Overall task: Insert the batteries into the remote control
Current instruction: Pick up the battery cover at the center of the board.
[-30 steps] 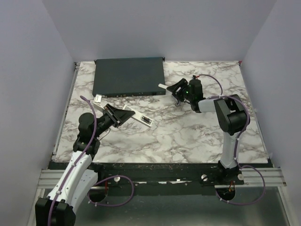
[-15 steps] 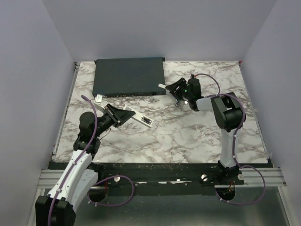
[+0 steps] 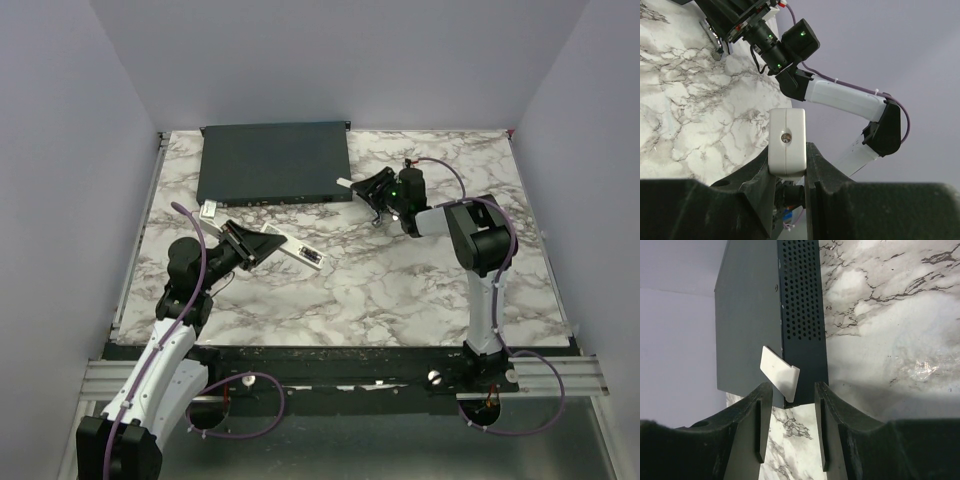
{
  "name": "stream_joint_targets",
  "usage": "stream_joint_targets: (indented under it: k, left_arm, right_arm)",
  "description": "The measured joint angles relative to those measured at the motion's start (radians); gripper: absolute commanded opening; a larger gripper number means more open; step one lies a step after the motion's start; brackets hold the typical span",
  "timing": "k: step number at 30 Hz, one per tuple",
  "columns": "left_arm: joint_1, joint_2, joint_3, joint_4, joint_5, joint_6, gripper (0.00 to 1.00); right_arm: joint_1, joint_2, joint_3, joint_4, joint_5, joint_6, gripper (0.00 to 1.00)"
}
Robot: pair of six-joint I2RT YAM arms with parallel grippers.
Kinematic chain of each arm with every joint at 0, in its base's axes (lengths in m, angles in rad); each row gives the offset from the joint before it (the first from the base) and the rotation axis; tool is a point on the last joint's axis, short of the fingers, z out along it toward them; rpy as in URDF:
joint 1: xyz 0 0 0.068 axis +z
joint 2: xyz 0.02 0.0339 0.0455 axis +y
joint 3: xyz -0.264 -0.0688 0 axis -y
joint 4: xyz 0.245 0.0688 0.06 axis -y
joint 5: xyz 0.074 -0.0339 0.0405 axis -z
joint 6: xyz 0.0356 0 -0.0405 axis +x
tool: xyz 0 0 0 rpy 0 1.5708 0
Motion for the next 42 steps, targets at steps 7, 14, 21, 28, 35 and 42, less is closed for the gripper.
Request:
stream_joint_targets:
  k: [7, 14, 21, 28, 35, 42]
  left_arm:
    - [0.002, 0.000, 0.000, 0.000, 0.005, 0.000, 0.00]
    - [0.002, 0.000, 0.000, 0.000, 0.008, 0.000, 0.00]
    - [0.002, 0.000, 0.000, 0.002, 0.010, -0.001, 0.00]
    - [0.002, 0.000, 0.000, 0.008, 0.012, -0.002, 0.00]
    - [0.002, 0.000, 0.000, 0.010, 0.013, -0.005, 0.00]
    - [0.002, 0.000, 0.000, 0.010, 0.014, -0.009, 0.00]
  right_arm:
    - [0.000, 0.011, 0.000, 0.032, 0.000, 0.015, 0.46]
    - [-0.008, 0.035, 0.000, 0.084, -0.002, 0.048, 0.38]
    - [-0.011, 0.050, 0.000, 0.113, -0.007, 0.070, 0.37]
    - [-0.013, 0.058, 0.000, 0.129, -0.020, 0.078, 0.32]
    - [-0.013, 0.068, 0.000, 0.158, -0.036, 0.085, 0.28]
    - [-0.013, 0.068, 0.000, 0.174, -0.051, 0.085, 0.21]
